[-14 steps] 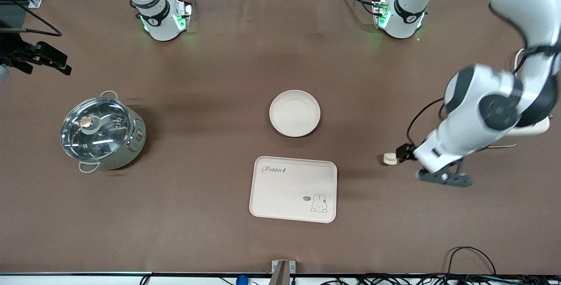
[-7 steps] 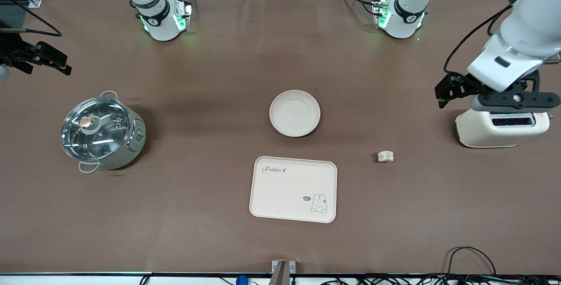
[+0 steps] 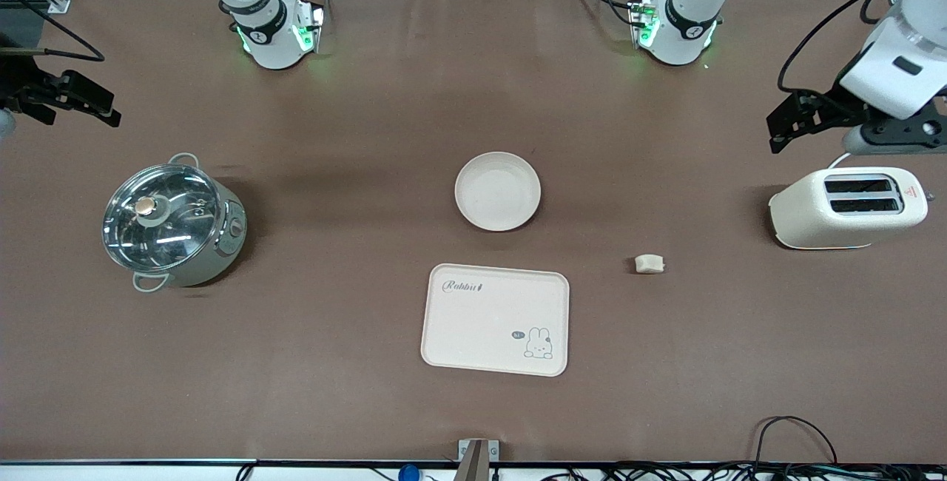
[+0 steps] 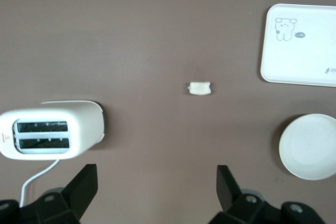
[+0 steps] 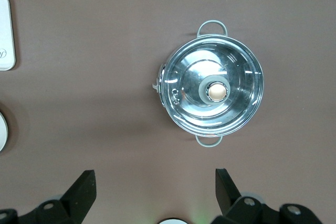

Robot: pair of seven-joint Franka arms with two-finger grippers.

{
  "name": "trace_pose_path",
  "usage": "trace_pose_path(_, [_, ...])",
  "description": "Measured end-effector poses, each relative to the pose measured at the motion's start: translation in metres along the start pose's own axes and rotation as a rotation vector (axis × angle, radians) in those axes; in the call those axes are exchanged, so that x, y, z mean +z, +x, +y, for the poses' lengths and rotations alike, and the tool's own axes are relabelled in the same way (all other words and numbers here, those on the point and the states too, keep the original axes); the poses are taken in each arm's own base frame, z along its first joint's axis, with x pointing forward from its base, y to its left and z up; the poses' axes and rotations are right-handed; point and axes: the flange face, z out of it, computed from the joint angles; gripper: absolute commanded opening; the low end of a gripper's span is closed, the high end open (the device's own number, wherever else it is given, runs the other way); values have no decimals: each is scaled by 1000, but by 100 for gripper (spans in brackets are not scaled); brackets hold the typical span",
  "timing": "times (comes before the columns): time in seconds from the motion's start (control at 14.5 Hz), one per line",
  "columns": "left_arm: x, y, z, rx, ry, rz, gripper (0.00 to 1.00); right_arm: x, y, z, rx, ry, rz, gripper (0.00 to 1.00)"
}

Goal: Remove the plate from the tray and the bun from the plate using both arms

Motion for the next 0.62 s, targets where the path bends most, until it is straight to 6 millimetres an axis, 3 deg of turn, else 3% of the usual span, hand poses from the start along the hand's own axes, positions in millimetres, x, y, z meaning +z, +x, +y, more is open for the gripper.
trace_pose_path(0.21, [3,1,-21,50,-18,3,100,0,0,0,0,0,0,100])
trace_pose_path(0.62, [5,5,-21,47,-22,27,100,0,0,0,0,0,0,100])
